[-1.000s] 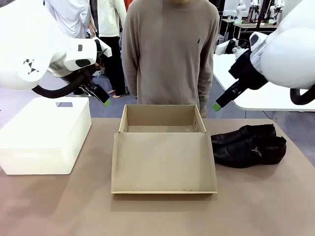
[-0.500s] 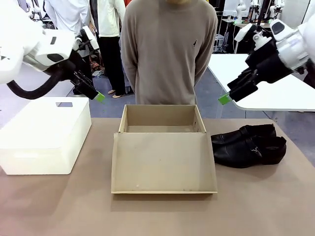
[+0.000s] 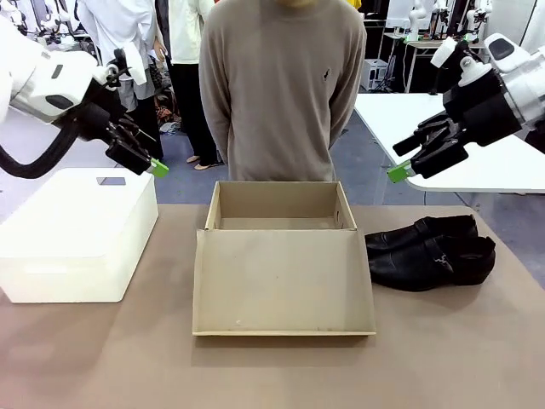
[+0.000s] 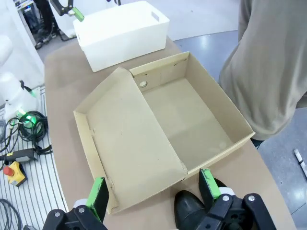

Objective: Pack the shoes into the box.
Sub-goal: Place one shoe of the Shoes into the Shoes Box.

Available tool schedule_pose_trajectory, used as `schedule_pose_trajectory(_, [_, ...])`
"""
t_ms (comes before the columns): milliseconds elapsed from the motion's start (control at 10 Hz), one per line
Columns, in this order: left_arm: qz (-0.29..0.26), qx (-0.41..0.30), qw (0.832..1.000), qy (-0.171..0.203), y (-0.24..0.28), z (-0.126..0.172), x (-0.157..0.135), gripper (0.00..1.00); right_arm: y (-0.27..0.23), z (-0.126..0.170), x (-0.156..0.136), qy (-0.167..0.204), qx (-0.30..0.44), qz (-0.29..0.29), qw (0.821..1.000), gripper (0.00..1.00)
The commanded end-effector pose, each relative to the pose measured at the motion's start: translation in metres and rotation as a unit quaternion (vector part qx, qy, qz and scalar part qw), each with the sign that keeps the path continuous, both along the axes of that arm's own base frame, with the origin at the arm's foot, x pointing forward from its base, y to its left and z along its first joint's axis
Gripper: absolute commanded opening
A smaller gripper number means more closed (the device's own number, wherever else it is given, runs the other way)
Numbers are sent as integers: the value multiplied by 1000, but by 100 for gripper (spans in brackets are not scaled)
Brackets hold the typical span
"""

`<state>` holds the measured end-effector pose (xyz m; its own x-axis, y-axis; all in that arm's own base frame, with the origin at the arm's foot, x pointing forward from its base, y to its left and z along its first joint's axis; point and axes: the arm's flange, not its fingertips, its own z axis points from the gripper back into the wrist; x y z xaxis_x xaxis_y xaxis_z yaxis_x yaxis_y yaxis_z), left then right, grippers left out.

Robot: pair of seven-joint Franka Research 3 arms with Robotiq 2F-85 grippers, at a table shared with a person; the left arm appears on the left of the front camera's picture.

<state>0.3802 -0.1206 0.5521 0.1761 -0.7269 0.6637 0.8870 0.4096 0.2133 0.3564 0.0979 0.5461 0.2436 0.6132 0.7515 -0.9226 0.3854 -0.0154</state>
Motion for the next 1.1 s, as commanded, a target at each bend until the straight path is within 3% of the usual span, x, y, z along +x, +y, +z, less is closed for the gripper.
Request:
schedule_pose_trajectory(0, [-11,-5,1000,4,6,-8,4,100,-3,-5,2,-8,5,15,1000,100])
schedule_pose_trajectory(100, [16,-15,1000,3,4,-8,8,100,-2,-4,1,-10,4,16,1000,100])
schedule_pose_trajectory(200, [-2,0,1000,1,2,-3,1,100,-1,-3,-1,-12,3,16,1000,100])
schedule_pose_trajectory(300, [-2,0,1000,1,2,-3,1,100,-2,-2,0,1,0,3,1000,100])
schedule_pose_trajectory(1000, [4,4,1000,2,2,-3,0,100,-2,-2,0,1,0,3,1000,100])
